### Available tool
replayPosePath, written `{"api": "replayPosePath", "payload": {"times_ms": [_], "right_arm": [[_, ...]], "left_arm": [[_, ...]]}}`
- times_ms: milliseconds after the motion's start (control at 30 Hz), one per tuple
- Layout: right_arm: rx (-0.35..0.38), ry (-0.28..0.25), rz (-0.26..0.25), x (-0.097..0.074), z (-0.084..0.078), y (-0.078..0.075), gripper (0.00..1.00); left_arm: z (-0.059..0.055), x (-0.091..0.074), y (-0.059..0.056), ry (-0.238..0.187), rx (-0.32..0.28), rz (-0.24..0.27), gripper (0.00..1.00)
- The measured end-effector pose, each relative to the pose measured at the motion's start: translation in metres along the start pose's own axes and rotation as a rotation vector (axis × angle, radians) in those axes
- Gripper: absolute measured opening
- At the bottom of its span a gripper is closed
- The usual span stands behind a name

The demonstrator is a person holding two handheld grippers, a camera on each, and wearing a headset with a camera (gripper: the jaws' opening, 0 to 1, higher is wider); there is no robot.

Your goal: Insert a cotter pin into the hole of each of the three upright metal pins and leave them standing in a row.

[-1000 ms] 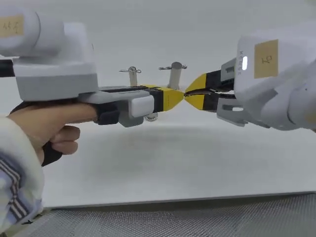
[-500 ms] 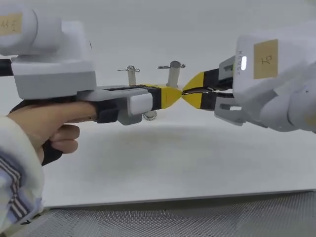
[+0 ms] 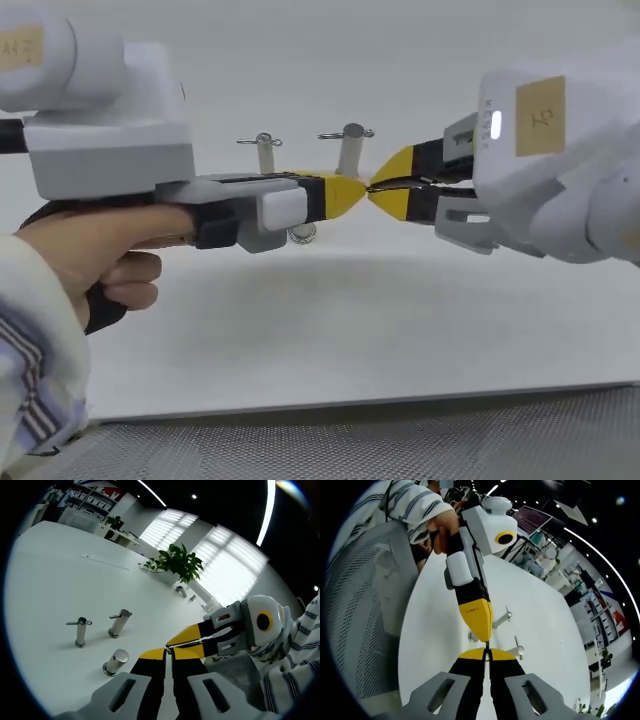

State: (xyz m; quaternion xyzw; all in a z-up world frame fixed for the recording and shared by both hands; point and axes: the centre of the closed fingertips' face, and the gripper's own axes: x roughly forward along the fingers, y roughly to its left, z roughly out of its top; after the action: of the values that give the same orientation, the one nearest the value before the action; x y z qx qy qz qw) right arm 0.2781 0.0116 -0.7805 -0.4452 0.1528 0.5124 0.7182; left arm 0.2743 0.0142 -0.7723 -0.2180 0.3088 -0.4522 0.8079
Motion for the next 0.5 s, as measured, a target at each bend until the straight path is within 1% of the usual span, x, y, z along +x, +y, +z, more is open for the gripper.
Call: {"api": "replayPosePath", "payload": {"times_ms": [100, 267, 333, 400, 500], "right_arm": [[-0.001, 0.001, -0.003, -0.0005, 0.0001, 0.0004, 0.02], [0.0, -0.001, -0.007, -0.0006, 0.0012, 0.001, 0.02], [0.003, -0.004, -0.006, -0.0004, 0.0018, 0.0018, 0.02], [0.0, -0.006, -0.003, -0.0003, 0.0025, 0.0033, 0.02], [-0.005, -0.004, 0.002, 0.0004, 0.0025, 0.0054, 0.02]], "left_arm": [[0.0002, 0.0005, -0.0005, -0.005, 0.002, 0.008, 0.02], [0.0, 0.001, -0.0012, 0.0, -0.015, 0.007, 0.02], [-0.001, -0.0001, -0.0011, 0.009, -0.014, 0.005, 0.02], [-0.0028, -0.0016, -0.0014, 0.026, 0.015, -0.001, 0.02], [-0.0043, -0.0017, -0.0012, 0.04, 0.015, 0.005, 0.01]]}}
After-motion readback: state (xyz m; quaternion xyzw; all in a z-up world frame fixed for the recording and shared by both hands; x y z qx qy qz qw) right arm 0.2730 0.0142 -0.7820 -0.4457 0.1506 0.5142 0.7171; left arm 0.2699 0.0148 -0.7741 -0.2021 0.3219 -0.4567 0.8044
